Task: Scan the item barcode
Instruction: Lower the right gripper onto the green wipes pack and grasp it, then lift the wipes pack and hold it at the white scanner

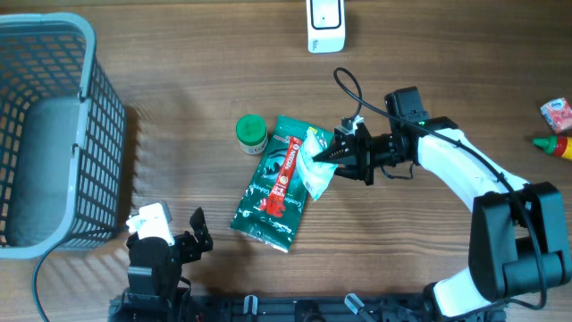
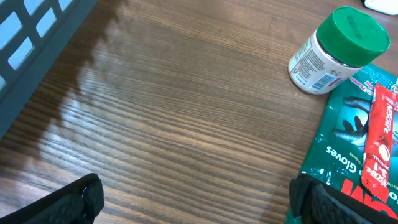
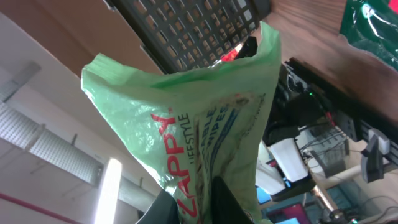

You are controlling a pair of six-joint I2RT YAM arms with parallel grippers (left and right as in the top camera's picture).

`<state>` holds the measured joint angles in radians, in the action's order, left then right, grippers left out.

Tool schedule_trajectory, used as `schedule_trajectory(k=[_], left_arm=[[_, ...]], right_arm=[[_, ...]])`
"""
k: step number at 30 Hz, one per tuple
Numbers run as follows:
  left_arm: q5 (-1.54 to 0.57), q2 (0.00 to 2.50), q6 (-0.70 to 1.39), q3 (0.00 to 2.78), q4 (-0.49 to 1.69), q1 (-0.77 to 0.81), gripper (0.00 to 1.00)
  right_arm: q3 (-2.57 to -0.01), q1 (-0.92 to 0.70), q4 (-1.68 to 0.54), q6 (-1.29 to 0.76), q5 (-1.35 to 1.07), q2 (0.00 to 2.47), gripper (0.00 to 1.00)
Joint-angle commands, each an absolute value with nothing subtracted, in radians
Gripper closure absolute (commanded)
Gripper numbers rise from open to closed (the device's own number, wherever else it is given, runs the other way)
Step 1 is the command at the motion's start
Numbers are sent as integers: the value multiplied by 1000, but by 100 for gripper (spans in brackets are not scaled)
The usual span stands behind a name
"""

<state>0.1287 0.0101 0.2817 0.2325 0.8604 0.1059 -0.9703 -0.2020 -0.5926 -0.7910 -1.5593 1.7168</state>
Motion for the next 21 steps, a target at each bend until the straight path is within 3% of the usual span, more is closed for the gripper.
schedule_trajectory(k=[1,4,9,12,14,15,17,21], left_arm=[[124,7,269,230,857,111,0],[124,7,269,230,857,111,0],[124,7,269,230,857,111,0],[124,7,269,230,857,111,0],[124,7,269,230,857,111,0],[124,7,269,230,857,111,0],[124,7,269,230,857,111,0],[124,7,269,230,857,111,0]], right_arm=[[-973,-204,-576,-899,-1623,1724,96],[-973,-201,-341,-730,-1622,1724,96],[-976,-148,-76,-773,-1530,1639,95],[-976,-144,-181,-681,-1262,1512,95],[-977,-144,-374,-571,-993,1421,95],[-985,-144,-552,-487,-714,1344,95],[-985,-144,-664,-445,-451,1242,96],[-985,-144,-603,-453,-347,1152,95]])
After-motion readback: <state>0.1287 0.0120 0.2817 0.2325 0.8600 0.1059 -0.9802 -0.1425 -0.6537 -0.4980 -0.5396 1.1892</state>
